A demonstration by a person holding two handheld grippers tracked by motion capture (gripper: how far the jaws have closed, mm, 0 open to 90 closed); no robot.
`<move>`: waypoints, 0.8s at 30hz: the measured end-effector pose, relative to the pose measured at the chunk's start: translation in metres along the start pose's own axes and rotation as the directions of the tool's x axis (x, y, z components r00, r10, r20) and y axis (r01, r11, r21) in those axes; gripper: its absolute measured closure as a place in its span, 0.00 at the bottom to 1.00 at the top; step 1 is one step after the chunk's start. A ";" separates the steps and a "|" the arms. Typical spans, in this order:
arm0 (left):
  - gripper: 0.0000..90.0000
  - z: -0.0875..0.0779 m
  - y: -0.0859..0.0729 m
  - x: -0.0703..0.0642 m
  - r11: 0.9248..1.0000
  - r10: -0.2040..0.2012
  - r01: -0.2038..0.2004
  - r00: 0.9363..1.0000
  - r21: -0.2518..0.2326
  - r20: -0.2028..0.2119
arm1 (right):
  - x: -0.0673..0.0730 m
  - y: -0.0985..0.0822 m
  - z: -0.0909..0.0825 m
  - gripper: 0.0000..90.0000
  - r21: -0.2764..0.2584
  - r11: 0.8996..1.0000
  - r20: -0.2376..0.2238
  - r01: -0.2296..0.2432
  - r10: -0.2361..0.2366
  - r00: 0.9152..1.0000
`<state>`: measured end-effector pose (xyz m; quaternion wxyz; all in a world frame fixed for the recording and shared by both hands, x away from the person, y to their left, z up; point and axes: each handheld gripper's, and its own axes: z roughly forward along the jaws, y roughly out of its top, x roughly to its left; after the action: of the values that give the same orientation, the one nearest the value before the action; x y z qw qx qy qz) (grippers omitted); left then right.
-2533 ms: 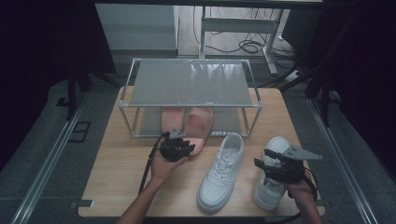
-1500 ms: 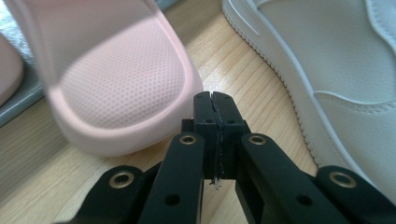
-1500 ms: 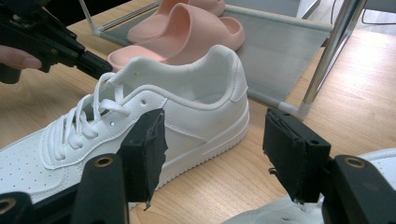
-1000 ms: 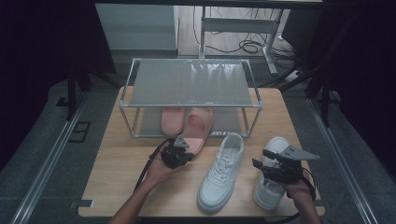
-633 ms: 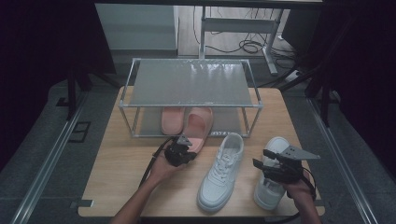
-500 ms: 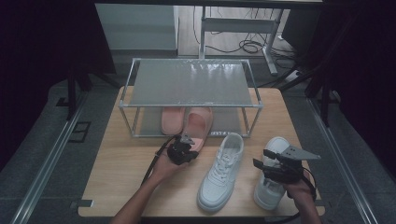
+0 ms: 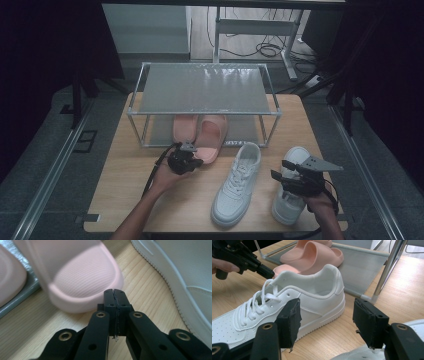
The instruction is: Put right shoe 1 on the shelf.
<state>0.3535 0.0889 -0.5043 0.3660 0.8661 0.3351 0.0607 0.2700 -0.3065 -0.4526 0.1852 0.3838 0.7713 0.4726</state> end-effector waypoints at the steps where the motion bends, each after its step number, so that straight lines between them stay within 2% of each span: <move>1: 1.00 0.001 0.000 0.000 1.000 -0.001 0.001 1.000 0.000 0.004 | 0.000 0.000 0.000 0.44 0.003 1.000 0.000 0.001 -0.001 1.000; 9: 1.00 0.012 0.007 -0.001 1.000 -0.013 0.013 0.999 -0.010 0.034 | -0.001 0.000 -0.001 0.44 -0.002 1.000 0.002 -0.002 0.002 1.000; 13: 1.00 0.016 0.012 0.000 1.000 -0.001 0.001 1.000 0.000 0.016 | -0.001 0.000 -0.002 0.44 -0.006 1.000 0.003 0.000 0.000 1.000; 17: 1.00 0.019 0.018 0.002 1.000 -0.005 0.005 1.000 0.001 -0.008 | -0.002 0.000 -0.002 0.44 -0.006 1.000 0.004 0.000 0.000 1.000; 24: 1.00 0.024 0.021 0.007 1.000 -0.025 0.025 1.000 -0.013 -0.012 | -0.002 0.000 -0.003 0.44 -0.005 1.000 0.005 -0.001 0.001 1.000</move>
<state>0.3787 0.0687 -0.5086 0.3703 0.8590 0.3478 0.0636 0.2696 -0.3097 -0.4512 0.1879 0.3848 0.7694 0.4739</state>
